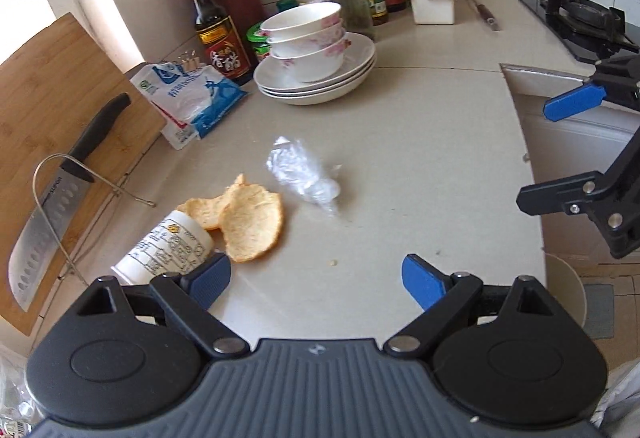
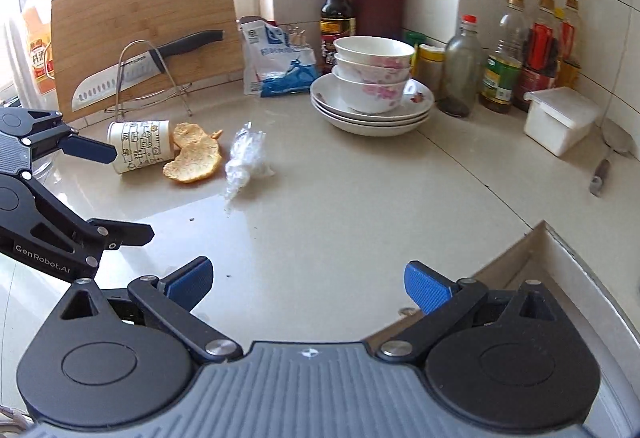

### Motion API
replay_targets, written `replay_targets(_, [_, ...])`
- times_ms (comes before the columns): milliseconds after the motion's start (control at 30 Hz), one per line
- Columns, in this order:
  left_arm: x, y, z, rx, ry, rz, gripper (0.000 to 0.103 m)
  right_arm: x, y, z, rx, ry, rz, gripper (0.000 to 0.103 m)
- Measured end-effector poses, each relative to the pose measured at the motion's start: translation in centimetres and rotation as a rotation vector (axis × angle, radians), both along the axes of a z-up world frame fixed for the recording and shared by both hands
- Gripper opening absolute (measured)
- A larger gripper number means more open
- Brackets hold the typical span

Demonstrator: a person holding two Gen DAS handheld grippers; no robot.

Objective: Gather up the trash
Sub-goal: 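Move both grippers back over the counter toward the paper cup and bread, then grasp the white printed paper cup with the left gripper while the right approaches the bread crust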

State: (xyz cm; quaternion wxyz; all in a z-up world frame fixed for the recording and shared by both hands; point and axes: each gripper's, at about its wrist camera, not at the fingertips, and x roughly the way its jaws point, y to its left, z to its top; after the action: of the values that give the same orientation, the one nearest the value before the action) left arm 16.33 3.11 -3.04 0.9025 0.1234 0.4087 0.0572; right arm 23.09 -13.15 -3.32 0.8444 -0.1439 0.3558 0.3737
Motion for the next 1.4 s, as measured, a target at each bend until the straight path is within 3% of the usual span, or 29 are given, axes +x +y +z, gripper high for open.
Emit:
replay_targets(233, [1.7,5.7,0.2,0.105,-0.009,0.032,0.093,1.1,3.7,-0.8,-0.007,0.031,0.069,0.103])
replay_targets(433, [4.0,10.1,-1.4,0.122,0.048,0.049,0.092,2.4,6.1,-1.5,-0.012,0.053,0.097,0.103])
replay_targets(600, [4.9,11.9,-2.8,0.096,0.118,0.018,0.090,3.5,7.9,-2.1,-0.015,0.070,0.119,0.103])
replay_targets(867, [4.7,12.8,-3.6,0.094,0.136,-0.006,0.084,4.2,10.1,-2.6,-0.007,0.082,0.175,0.103])
replay_targets(967, [4.7,13.0,-3.6,0.087,0.141,-0.006,0.076,4.3,11.1,-2.5,0.002,0.071,0.209,0.103])
replay_targets(1033, [4.7,13.3,-3.7,0.074,0.147,-0.004,0.067,4.2,11.9,-2.4,0.005,0.053,0.237,0.103])
replay_targets(1400, [4.0,14.2,-2.8,0.028,0.113,0.027,0.065,3.1,16.8,-3.2,-0.023,-0.071,0.412,0.103])
